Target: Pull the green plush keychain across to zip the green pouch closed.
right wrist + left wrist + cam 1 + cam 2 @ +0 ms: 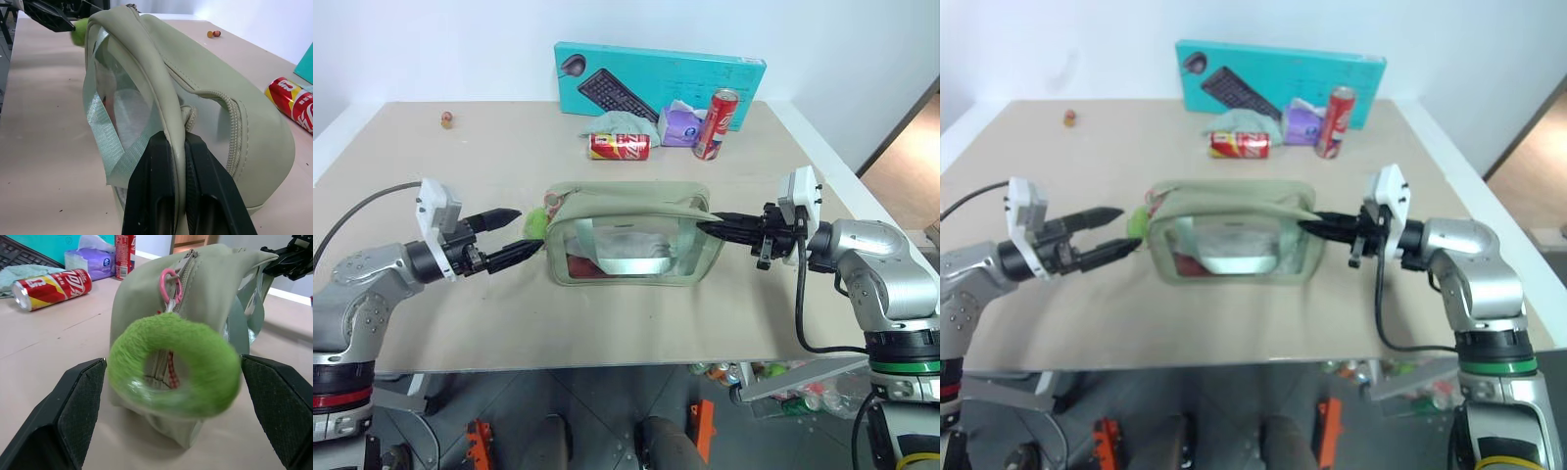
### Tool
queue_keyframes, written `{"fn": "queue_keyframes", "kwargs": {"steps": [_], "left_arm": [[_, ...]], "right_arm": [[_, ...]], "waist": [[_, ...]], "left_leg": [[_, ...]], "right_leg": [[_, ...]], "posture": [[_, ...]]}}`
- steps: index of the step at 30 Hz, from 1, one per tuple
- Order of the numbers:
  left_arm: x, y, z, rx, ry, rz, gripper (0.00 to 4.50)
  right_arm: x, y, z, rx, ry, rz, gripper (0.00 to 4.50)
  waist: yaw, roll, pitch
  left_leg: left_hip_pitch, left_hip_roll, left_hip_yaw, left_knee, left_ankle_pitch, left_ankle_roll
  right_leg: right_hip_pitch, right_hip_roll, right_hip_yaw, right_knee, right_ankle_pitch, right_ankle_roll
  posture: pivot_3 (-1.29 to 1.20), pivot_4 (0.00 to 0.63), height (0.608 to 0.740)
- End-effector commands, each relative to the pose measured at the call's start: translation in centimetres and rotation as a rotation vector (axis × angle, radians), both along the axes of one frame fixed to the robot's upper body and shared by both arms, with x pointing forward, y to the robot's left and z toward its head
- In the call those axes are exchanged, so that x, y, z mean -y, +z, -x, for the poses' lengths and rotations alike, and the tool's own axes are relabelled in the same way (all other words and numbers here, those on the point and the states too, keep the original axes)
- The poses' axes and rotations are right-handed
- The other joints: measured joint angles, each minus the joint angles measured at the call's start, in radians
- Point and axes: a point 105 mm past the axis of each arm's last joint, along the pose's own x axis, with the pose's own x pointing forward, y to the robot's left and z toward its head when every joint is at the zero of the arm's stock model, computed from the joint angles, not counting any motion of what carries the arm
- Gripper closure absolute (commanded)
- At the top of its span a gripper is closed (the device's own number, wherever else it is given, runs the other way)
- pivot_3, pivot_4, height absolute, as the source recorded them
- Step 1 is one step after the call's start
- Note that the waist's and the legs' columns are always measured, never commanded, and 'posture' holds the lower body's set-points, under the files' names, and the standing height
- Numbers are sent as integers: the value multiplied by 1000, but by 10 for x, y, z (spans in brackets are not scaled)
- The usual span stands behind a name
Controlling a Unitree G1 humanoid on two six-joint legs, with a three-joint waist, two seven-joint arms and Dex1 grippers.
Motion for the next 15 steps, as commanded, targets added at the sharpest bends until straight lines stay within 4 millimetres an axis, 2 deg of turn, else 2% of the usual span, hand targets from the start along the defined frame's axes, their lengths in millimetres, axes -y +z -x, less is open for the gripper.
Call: {"fn": "queue_keyframes", "kwargs": {"steps": [1,9,15], "left_arm": [[8,17,8,41,-48,10,0],[9,7,3,23,-30,-27,0],[2,7,0,23,2,-24,1877]], "right_arm": [[4,14,6,59,-2,6,4372],[4,12,5,51,-5,9,4372],[5,11,5,51,-5,13,4500]], "waist": [[0,0,0],[0,0,0],[0,0,0]], "left_leg": [[0,0,0,0,0,0],[0,0,0,0,0,0],[0,0,0,0,0,0]], "right_leg": [[0,0,0,0,0,0],[0,0,0,0,0,0],[0,0,0,0,0,0]], "posture": [[0,150,740],[0,150,740],[0,150,740]]}}
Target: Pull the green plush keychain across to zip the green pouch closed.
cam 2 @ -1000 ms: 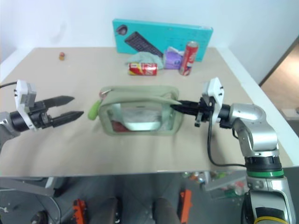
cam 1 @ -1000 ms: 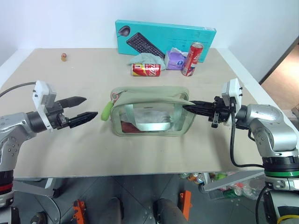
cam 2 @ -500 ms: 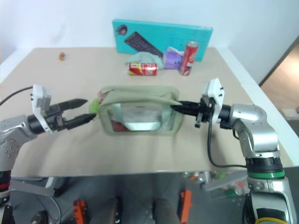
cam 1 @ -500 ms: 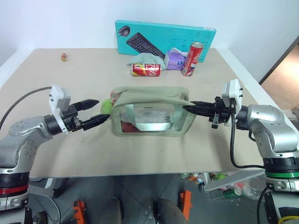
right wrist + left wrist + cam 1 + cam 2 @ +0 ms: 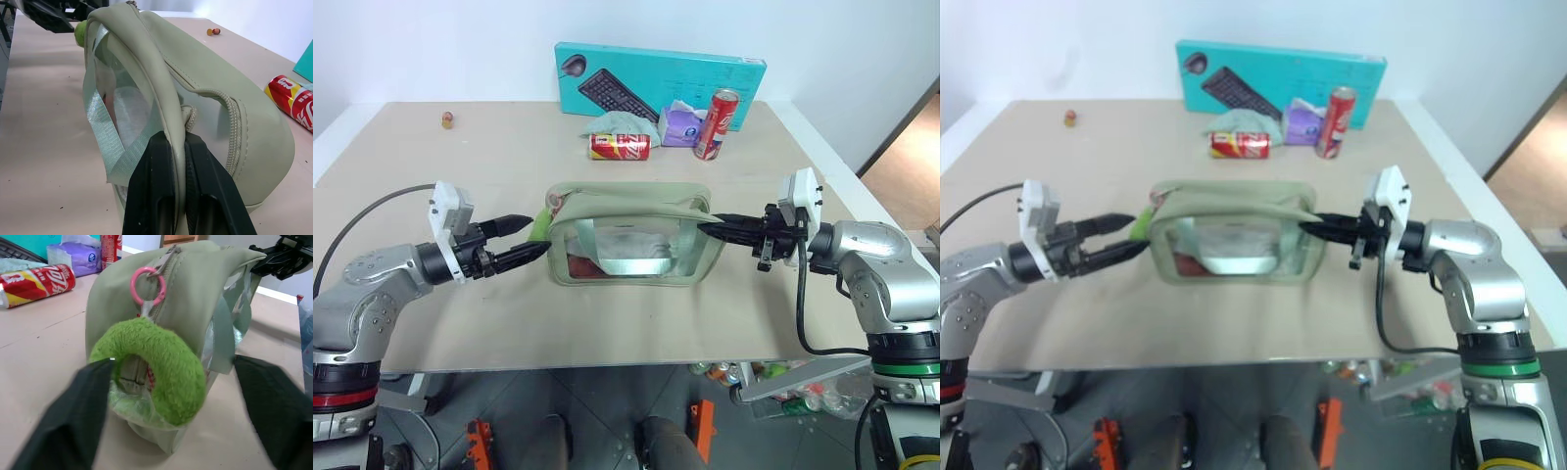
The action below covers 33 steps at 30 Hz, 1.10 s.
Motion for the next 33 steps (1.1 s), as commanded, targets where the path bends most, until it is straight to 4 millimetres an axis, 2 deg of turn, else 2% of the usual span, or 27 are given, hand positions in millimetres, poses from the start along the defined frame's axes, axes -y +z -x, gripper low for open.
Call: {"fn": "queue_keyframes", "kwargs": {"steps": [1,7,8,11,13,16,19,21,24,28,33], "left_arm": [[-5,12,0,59,20,-11,2226],[-8,8,-3,66,26,-38,4270],[-8,7,-4,69,29,-41,4483],[-7,15,-6,109,29,-26,4483],[-8,33,-7,180,31,-20,4483],[-3,70,-8,287,12,-2,4483],[12,95,-4,362,-50,-6,4483],[33,104,0,403,-128,-14,4483],[54,103,2,418,-209,-41,4483],[82,86,-2,411,-324,-112,4483],[100,77,-5,397,-405,-170,4483]], "right_arm": [[4,12,4,52,1,8,4500],[3,10,4,47,4,14,4500],[3,11,4,47,3,14,4500],[4,10,4,45,3,21,4500],[5,10,4,45,1,24,4500],[6,10,5,44,0,31,4500],[8,10,5,44,-4,36,4500],[9,11,4,45,-7,39,4500],[9,11,3,45,-8,41,4500],[8,11,3,45,-4,43,4500],[7,11,3,50,-6,42,4500]], "waist": [[0,0,0],[0,0,0],[0,0,0],[0,0,0],[2,0,0],[7,0,0],[9,0,0],[9,0,0],[9,0,0],[9,0,0],[9,0,0]], "left_leg": [[0,0,0,0,0,0],[0,0,0,0,0,0],[0,0,0,0,0,0],[0,0,0,0,0,0],[0,0,0,0,0,0],[0,0,0,0,0,0],[-1,0,0,1,0,0],[0,0,0,0,0,0],[-1,-1,0,0,0,0],[0,-1,0,0,0,0],[0,0,0,1,0,0]], "right_leg": [[0,0,0,0,0,0],[0,0,0,0,0,0],[0,0,0,0,0,0],[0,0,0,0,0,0],[0,0,0,0,0,0],[0,0,0,0,0,0],[0,0,0,0,0,1],[0,0,1,0,0,1],[0,0,1,0,0,1],[0,1,1,0,0,1],[0,1,1,0,0,1]], "posture": [[0,150,740],[0,150,740],[0,150,740],[0,150,740],[0,150,740],[0,150,740],[0,150,740],[0,150,740],[0,150,740],[0,150,740],[0,150,740]]}}
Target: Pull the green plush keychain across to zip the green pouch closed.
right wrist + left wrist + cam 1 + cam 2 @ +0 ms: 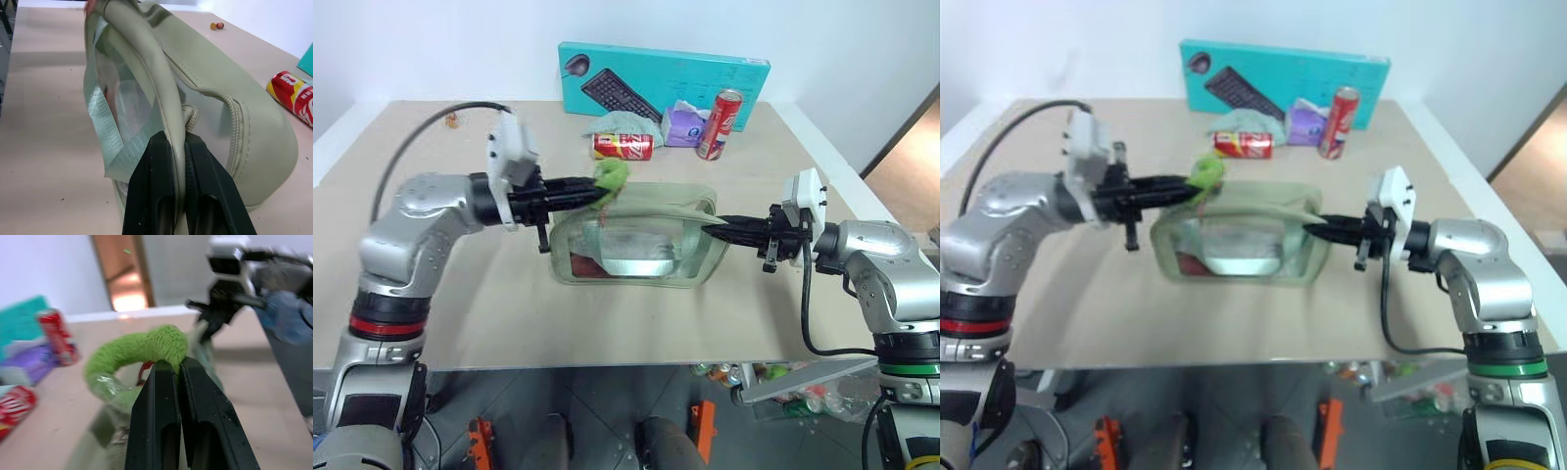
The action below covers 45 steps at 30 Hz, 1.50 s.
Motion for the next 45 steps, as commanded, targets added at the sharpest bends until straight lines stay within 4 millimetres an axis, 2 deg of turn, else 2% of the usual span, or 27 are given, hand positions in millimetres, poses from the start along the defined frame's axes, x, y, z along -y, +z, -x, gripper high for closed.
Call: {"fn": "queue_keyframes", "kwargs": {"steps": [1,4,8,12,16,21,25,30,35,39,40,45], "left_arm": [[9,10,0,60,-35,-44,4483],[4,5,-7,55,-16,-96,4483],[-2,2,-6,11,-32,-134,4483],[-10,2,3,-16,-54,-184,3188],[-29,9,8,-6,2,-198,1767],[-48,11,14,-16,89,-198,1767],[-60,-6,22,-72,169,-188,1767],[-62,-33,23,-104,264,-130,1767],[-60,-37,9,-84,359,13,1767],[-57,-40,4,-76,384,65,1767],[-56,-40,3,-77,387,80,2302],[-52,-44,3,-79,385,74,3976]], "right_arm": [[1,12,2,57,0,7,4500],[2,13,3,59,-7,7,4500],[5,11,5,56,-15,9,4500],[5,11,5,57,-19,9,4500],[5,11,4,59,-19,9,4500],[5,11,3,58,-17,7,4500],[2,11,1,59,-5,7,4500],[-1,11,-1,60,8,3,4500],[-2,12,-2,59,14,3,4500],[-2,12,-2,59,14,4,4500],[-1,12,-1,57,13,5,4500],[2,10,3,40,14,17,4500]], "waist": [[0,0,0],[0,0,0],[0,0,0],[0,0,0],[0,0,0],[-1,0,0],[-1,0,0],[0,0,0],[2,0,0],[2,0,0],[2,0,0],[2,0,0]], "left_leg": [[0,0,0,0,0,0],[0,0,0,0,0,0],[0,0,0,0,0,0],[0,0,0,0,0,0],[0,0,0,0,0,0],[0,1,0,0,0,0],[0,1,0,0,0,0],[1,2,1,0,0,0],[1,2,1,1,0,0],[2,2,2,1,0,0],[2,2,2,0,0,0],[2,2,2,0,0,0]], "right_leg": [[0,0,0,0,0,0],[0,0,0,0,0,0],[0,0,0,0,0,0],[0,0,0,0,0,1],[0,0,0,0,0,1],[0,0,0,0,-1,0],[0,0,0,0,-1,1],[0,0,0,0,0,0],[1,1,1,0,1,0],[0,1,2,0,2,0],[0,1,2,0,2,0],[0,1,3,0,1,0]], "posture": [[0,150,740],[0,150,740],[0,150,740],[0,150,740],[0,150,740],[0,150,740],[0,150,740],[0,150,740],[0,150,740],[0,150,740],[0,150,740],[0,150,740]]}}
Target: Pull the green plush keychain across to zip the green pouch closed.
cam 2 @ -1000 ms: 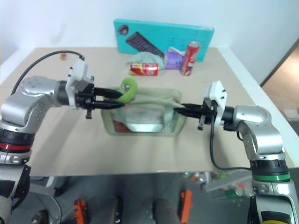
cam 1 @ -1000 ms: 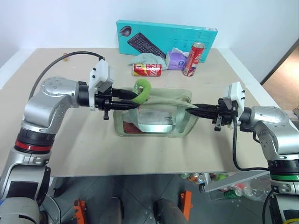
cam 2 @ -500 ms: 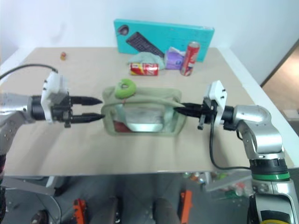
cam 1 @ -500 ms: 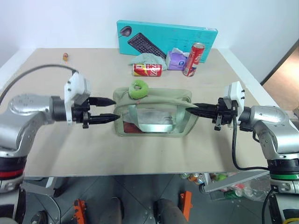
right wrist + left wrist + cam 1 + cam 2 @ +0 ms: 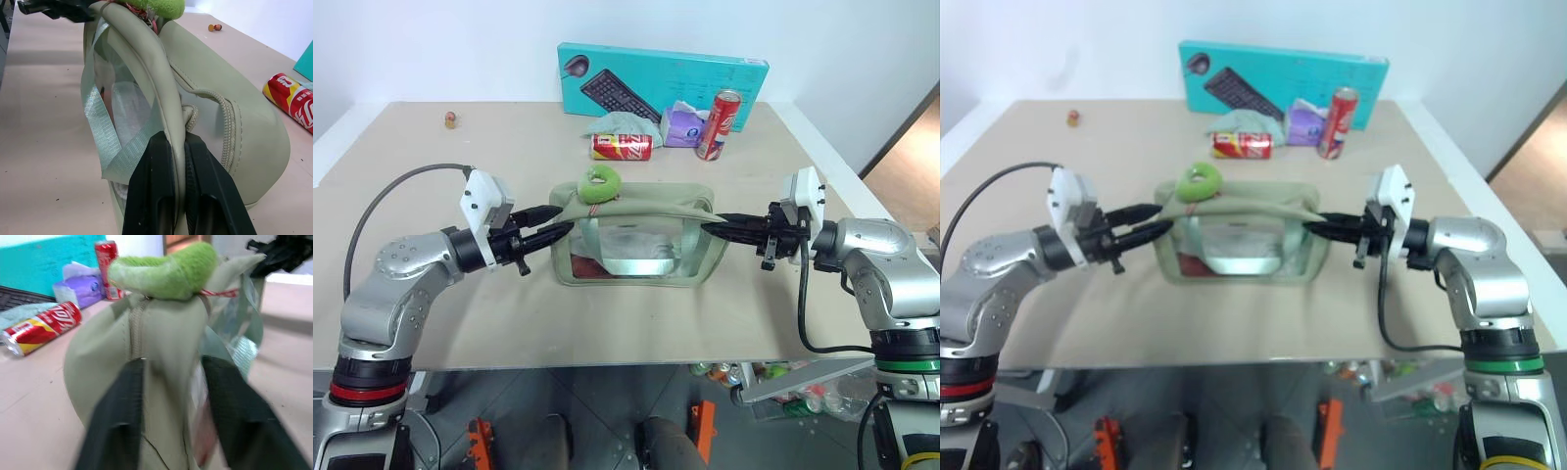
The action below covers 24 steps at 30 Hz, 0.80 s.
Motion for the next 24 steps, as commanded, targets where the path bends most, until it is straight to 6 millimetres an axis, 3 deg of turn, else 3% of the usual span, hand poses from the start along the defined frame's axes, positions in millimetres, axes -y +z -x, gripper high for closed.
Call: {"fn": "queue_keyframes", "kwargs": {"steps": [1,4,8,12,14,17,20,24], "left_arm": [[-2,3,1,31,6,-14,4300],[0,3,1,25,-5,-13,4439],[1,2,0,19,-9,-11,4500],[3,-2,1,8,-20,-26,4500],[4,-3,1,6,-23,-29,4500],[6,-3,1,4,-26,-30,4500],[8,-4,1,1,-31,-32,4500],[12,-6,1,0,-41,-35,4500]], "right_arm": [[3,10,4,43,1,22,4500],[5,9,7,-35,2,-11,4500],[8,14,9,-17,-9,-3,3089],[9,38,6,80,-27,8,1706],[1,59,6,160,-13,7,1048],[-27,88,11,272,53,-1,16],[-67,99,16,315,157,-14,16],[-103,90,15,303,248,-11,16]], "waist": [[0,0,0],[0,0,0],[0,0,0],[0,0,0],[-2,1,0],[-2,1,0],[-1,0,-1],[2,0,-1]], "left_leg": [[0,0,0,0,0,0],[0,0,0,0,0,0],[0,0,0,0,0,0],[1,0,0,0,0,0],[1,0,1,0,0,0],[2,0,2,0,0,0],[2,1,2,-1,0,0],[2,1,2,-1,0,0]], "right_leg": [[0,0,0,0,0,0],[0,0,0,0,0,0],[0,0,0,0,0,0],[0,0,0,0,0,0],[0,0,1,0,0,0],[0,0,2,0,1,1],[1,1,1,0,0,0],[0,1,2,0,1,0]], "posture": [[0,150,740],[0,150,740],[0,150,740],[0,150,740],[0,150,740],[0,150,740],[0,150,740],[0,150,740]]}}
